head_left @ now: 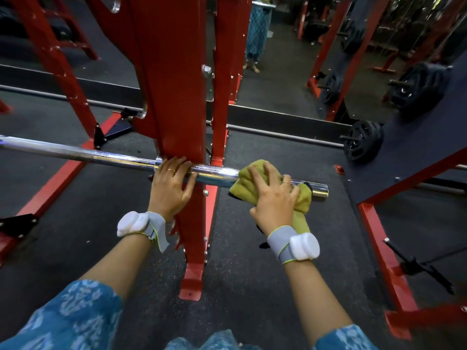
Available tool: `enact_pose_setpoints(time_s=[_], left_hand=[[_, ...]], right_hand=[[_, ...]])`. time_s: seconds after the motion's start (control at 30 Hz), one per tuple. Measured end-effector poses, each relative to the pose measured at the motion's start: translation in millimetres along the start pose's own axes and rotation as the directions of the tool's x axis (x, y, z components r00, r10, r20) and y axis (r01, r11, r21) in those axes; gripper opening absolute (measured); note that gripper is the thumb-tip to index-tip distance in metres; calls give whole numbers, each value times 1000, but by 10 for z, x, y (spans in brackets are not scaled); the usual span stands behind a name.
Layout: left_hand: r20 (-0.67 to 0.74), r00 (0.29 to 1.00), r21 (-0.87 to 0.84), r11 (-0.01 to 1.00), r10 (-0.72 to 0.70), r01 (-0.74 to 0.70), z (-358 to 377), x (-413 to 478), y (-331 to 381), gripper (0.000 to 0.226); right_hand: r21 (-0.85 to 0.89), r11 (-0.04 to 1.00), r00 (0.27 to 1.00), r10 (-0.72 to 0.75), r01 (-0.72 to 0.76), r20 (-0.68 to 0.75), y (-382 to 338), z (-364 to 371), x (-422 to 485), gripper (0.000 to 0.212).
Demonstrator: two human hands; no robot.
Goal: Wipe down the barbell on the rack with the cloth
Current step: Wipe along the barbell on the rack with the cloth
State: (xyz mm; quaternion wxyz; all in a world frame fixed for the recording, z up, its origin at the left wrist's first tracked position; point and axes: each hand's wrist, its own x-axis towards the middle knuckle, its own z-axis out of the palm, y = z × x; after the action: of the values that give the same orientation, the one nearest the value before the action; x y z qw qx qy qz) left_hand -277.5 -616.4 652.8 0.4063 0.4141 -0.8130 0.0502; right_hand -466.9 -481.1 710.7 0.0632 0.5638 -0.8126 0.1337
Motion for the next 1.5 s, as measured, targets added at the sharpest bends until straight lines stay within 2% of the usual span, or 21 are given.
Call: enact_pose_setpoints(time_s=[0.07,0.2,0.27,0.37,0.43,0.5,0.57,0.67,0.73,0.83,0.97,1.03,1.17,1.27,1.43,1.5], left_hand=[[-12,1000,29,999,-18,19,-45,7,-49,32],[38,989,-21,990,-140,141,-140,36,-169,39],[72,986,-40,987,-151,154,-162,43,-186,42],[106,984,-54,987,-142,148,-151,49,-177,43],[114,982,-76,984,-153,162,-147,41,-176,44],[130,978,-98,979,-166,179,-143,39,-168,45],[144,971,-116,971,-191,208,-158,41,-186,43],[164,956,-146,952,-244,269,-156,68,-216,42],[176,950,-152,946,-258,285,-138,74,-235,43],[180,950,-169,944,-254,284,-99,59,-250,44],[174,946,-237,920,-274,311,-95,38,-244,43],[168,946,-258,914,-276,312,-116,26,-274,43],[158,951,-282,911,-267,302,-125,28,-277,41],[149,950,-291,906,-273,306,-124,31,-263,41],[153,946,-288,903,-285,319,-95,31,-290,40],[149,944,-290,900,-294,326,-83,31,-284,39]], right_hand=[[-6,1000,999,-4,4,-48,69,29,-36,91],[-39,993,994,112,-112,7,67,-49,12,87],[-36,991,991,131,-130,31,-14,-85,74,88],[-36,999,998,38,-36,52,-120,-76,103,92],[-25,997,997,-75,74,-6,-136,-3,51,94],[-8,995,992,-103,102,-77,-76,62,-8,94],[-2,998,994,-67,67,-86,-20,55,-32,90],[-5,999,999,51,-51,-12,1,-41,34,83],[9,998,998,69,-69,2,-65,-74,105,82],[0,1000,1000,-30,30,-4,-217,-42,120,87],[-19,987,975,-162,161,-153,-177,142,-17,94],[-10,990,976,-139,140,-168,-123,179,-74,94],[12,1000,997,21,-20,-68,-134,83,-6,89],[10,999,999,38,-38,-13,-246,59,64,88],[-1,994,979,-108,109,-175,-246,285,-108,101],[11,993,972,-110,115,-206,-172,355,-211,106]])
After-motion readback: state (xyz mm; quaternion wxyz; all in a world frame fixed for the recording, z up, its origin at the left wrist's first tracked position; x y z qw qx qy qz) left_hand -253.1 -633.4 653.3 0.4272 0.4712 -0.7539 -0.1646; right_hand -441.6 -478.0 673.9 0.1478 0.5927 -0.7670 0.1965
